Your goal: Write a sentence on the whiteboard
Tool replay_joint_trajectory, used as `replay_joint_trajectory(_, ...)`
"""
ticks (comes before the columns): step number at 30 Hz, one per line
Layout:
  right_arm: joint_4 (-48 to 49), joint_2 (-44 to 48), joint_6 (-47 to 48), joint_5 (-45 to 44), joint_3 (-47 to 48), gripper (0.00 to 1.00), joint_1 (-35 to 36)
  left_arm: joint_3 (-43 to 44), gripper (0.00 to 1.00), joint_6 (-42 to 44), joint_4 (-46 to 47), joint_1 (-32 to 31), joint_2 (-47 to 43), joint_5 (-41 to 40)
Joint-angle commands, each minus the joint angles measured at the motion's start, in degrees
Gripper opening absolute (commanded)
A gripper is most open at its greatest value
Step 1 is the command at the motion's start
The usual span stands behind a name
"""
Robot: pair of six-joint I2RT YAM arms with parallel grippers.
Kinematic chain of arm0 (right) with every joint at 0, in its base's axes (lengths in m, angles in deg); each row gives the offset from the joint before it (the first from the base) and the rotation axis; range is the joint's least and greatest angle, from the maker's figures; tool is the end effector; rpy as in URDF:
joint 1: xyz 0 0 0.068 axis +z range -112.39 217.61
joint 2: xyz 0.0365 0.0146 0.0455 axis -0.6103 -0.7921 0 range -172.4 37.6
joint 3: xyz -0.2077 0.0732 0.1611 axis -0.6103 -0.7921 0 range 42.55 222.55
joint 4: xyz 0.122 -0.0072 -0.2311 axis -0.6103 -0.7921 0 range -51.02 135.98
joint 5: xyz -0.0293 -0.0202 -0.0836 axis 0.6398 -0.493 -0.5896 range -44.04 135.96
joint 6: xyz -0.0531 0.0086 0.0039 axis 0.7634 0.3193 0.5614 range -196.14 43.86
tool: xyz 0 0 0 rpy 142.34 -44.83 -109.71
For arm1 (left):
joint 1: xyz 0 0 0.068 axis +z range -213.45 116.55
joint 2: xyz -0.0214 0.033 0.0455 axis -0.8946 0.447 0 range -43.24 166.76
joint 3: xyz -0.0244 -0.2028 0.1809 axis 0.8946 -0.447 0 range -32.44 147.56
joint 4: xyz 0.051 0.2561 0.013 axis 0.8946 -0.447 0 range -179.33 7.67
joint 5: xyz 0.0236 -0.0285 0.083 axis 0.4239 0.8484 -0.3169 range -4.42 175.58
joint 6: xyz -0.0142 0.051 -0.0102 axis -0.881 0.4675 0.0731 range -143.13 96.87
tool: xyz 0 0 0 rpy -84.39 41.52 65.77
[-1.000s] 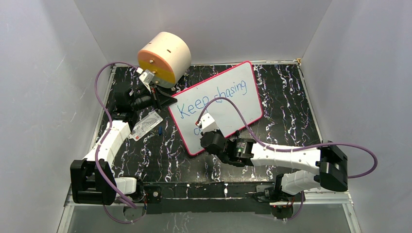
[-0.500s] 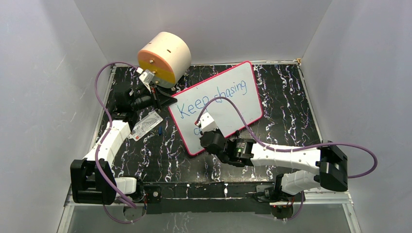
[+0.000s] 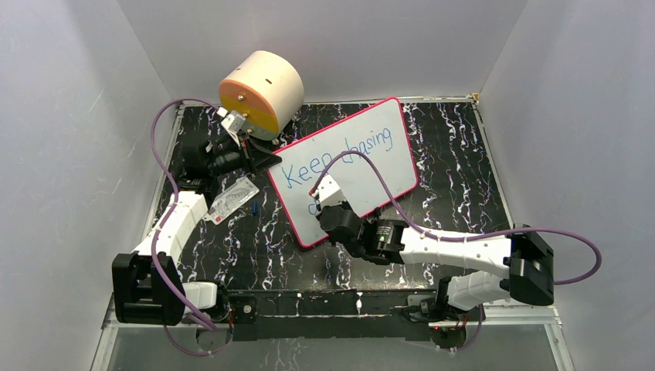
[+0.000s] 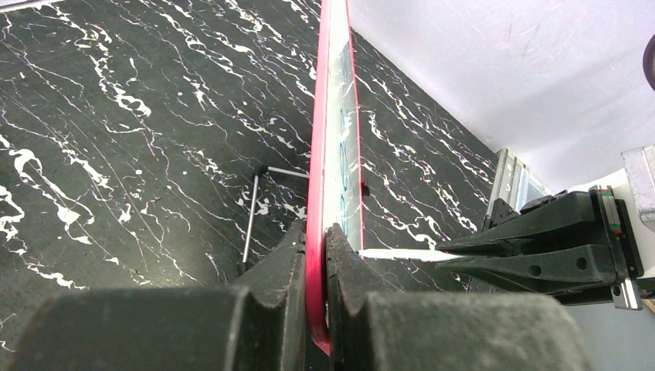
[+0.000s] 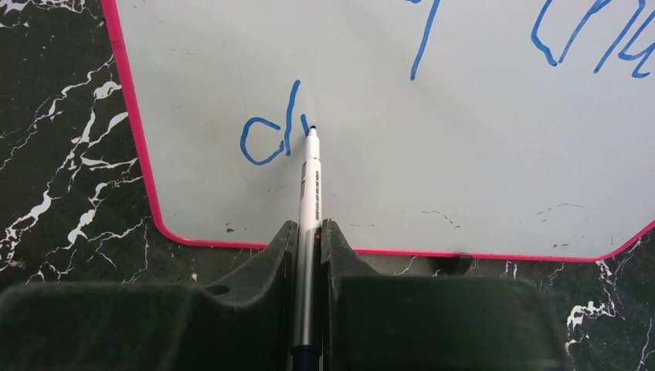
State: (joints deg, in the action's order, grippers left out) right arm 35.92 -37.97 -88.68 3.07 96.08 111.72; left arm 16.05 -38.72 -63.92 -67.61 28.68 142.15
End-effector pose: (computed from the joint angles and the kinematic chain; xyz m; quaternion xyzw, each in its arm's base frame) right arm 0.1024 0.2708 0.2798 -0.2647 0.7903 0.0763 0.5473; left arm 0.2770 -0.0499 0.3139 0.2538 0.6780 -0.4463 0.5260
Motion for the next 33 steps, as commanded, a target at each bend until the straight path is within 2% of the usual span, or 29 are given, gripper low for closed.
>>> replay_joint_trajectory(1,5.51,0.98,0.69,-2.76,0.63,0.0,-1.54,-0.88,0.0,5.65,-3.91,-1.64,1.45,-0.15)
replay_joint_trajectory(10,4.61,3.04,-0.61,-3.24,-0.91,0.0,-2.12,-0.95,0.0,5.66,-3.92,-1.64,1.34,-0.24)
replay_joint_trajectory(24,0.92,7.93,-3.08,0.87,-3.21,0.0,-2.2,-0.95,0.0,5.75,-4.0,-1.64,1.29,-0.59)
replay_joint_trajectory(33,0.75,5.16,-3.82,1.17,-3.28,0.0,-2.17,-1.12,0.0,5.75,-4.0,-1.68,1.34,-0.52)
